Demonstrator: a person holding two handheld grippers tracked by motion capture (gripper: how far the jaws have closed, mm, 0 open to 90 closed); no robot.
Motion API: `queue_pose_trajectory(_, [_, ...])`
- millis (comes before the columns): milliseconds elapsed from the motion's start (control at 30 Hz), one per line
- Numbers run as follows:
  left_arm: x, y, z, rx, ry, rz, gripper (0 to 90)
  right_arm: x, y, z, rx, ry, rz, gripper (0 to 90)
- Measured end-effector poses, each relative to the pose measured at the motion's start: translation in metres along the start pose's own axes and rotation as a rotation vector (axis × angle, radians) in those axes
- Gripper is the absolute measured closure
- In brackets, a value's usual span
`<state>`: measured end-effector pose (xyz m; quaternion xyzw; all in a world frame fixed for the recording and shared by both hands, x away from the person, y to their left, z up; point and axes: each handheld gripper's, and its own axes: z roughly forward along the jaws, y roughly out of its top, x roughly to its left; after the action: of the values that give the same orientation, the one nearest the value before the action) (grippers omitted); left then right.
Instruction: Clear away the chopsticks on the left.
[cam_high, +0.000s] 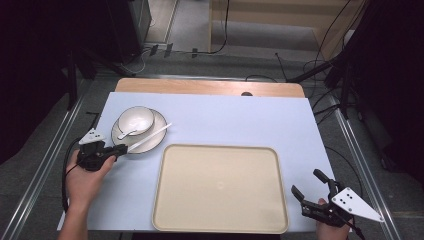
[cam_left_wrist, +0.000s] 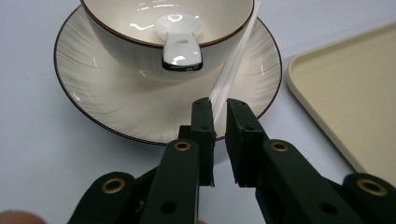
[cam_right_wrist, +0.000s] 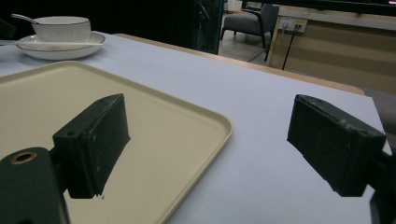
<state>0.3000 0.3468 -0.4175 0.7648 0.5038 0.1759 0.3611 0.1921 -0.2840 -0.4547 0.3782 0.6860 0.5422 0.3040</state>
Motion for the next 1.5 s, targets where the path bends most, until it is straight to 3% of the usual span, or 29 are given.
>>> queue_pose_trajectory(600, [-0.004, 0.0, 0.014, 0.026, 0.016, 0.001, 79.6, -0.001, -0.001, -0.002, -0.002, 0.003, 0.01, 13.1])
queue_pose_trajectory(1500, [-0.008, 0.005, 0.029, 0.021, -0.019, -0.022, 80.3, 0.0, -0.001, -0.001, 0.002, 0.006, 0.006, 13.0])
